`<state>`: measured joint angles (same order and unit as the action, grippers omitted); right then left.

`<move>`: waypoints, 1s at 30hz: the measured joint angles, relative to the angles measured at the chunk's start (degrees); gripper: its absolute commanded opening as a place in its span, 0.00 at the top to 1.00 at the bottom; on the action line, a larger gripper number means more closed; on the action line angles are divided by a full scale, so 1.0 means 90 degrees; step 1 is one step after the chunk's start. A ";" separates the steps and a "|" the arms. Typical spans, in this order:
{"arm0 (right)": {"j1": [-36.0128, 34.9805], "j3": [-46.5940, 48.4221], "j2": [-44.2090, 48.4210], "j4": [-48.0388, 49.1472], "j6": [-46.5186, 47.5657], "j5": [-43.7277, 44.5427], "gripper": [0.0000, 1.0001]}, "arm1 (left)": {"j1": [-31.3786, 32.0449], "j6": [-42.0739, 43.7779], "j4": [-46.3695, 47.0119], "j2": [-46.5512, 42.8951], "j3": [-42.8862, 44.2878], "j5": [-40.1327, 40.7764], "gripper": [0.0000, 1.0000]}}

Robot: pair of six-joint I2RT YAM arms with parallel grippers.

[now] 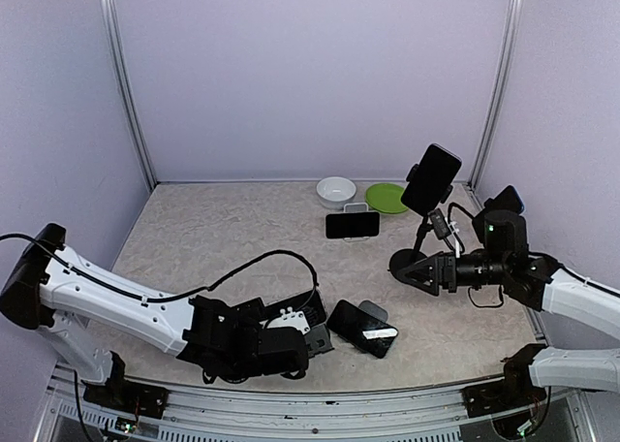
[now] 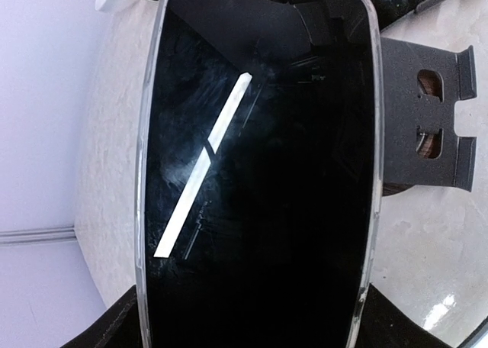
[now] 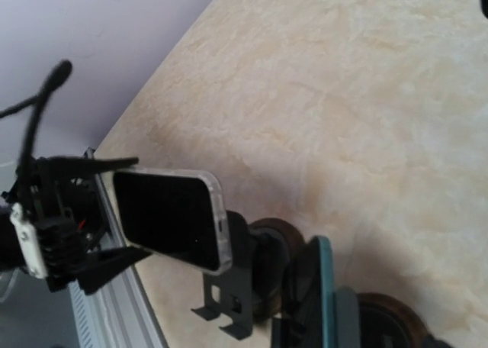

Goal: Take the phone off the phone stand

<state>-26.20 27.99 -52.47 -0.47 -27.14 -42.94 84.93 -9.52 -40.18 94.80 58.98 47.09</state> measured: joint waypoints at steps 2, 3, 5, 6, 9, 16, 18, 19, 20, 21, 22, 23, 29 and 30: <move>-0.0100 0.0119 -0.0143 0.0012 0.0080 -0.0049 0.01 | 0.0010 0.0289 0.0107 -0.0325 -0.0136 0.0104 0.48; -0.0163 0.0177 -0.0233 0.0012 0.0107 -0.0085 0.01 | 0.0012 0.0418 0.0187 -0.0483 -0.0206 0.0143 0.49; -0.0304 0.0325 -0.0457 0.0010 0.0177 -0.0180 0.02 | 0.0027 0.0753 0.0362 -0.0894 -0.0374 0.0194 0.50; -0.0376 0.0408 -0.0576 0.0010 0.0206 -0.0240 0.02 | 0.0044 0.0923 0.0464 -0.1098 -0.0454 0.0214 0.50; -0.0590 0.0753 -0.0981 -0.0007 0.0287 -0.0464 0.04 | 0.0197 0.1552 0.0908 -0.1668 -0.0726 0.0301 0.50; -0.1222 0.1617 -0.1775 -0.0087 0.0483 -0.0891 0.07 | 0.0704 0.2878 0.1513 -0.2368 -0.1273 0.0301 0.52; -0.1518 0.1846 -0.2006 -0.0182 0.0573 -0.0986 0.08 | 0.0806 0.3130 0.1600 -0.2404 -0.1299 0.0299 0.52; -0.1681 0.1974 -0.2135 -0.0279 0.0614 -0.1008 0.08 | 0.0855 0.3276 0.1647 -0.2431 -0.1314 0.0304 0.52; -0.1843 0.2106 -0.2278 -0.0369 0.0682 -0.1025 0.09 | 0.0911 0.3402 0.1698 -0.2455 -0.1328 0.0306 0.53; -0.2004 0.2242 -0.2431 -0.0486 0.0755 -0.1035 0.10 | 0.0988 0.3529 0.1727 -0.2470 -0.1336 0.0308 0.53; -0.2161 0.2380 -0.2596 -0.0602 0.0826 -0.1035 0.11 | 0.1049 0.3606 0.1751 -0.2470 -0.1336 0.0308 0.54; -0.2295 0.2499 -0.2752 -0.0697 0.0894 -0.1035 0.13 | 0.1124 0.3711 0.1778 -0.2470 -0.1336 0.0306 0.54; -0.2858 0.3053 -0.3461 -0.1294 0.1270 -0.0950 0.29 | 0.1362 0.4078 0.1957 -0.2470 -0.1338 0.0296 0.55; -0.2914 0.3126 -0.3541 -0.1365 0.1328 -0.0935 0.33 | 0.1365 0.4102 0.1972 -0.2470 -0.1341 0.0296 0.55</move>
<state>-52.42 56.12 -84.33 -12.75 -15.18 -51.35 97.21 27.40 -22.44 72.58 46.92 49.76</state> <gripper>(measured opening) 0.761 0.787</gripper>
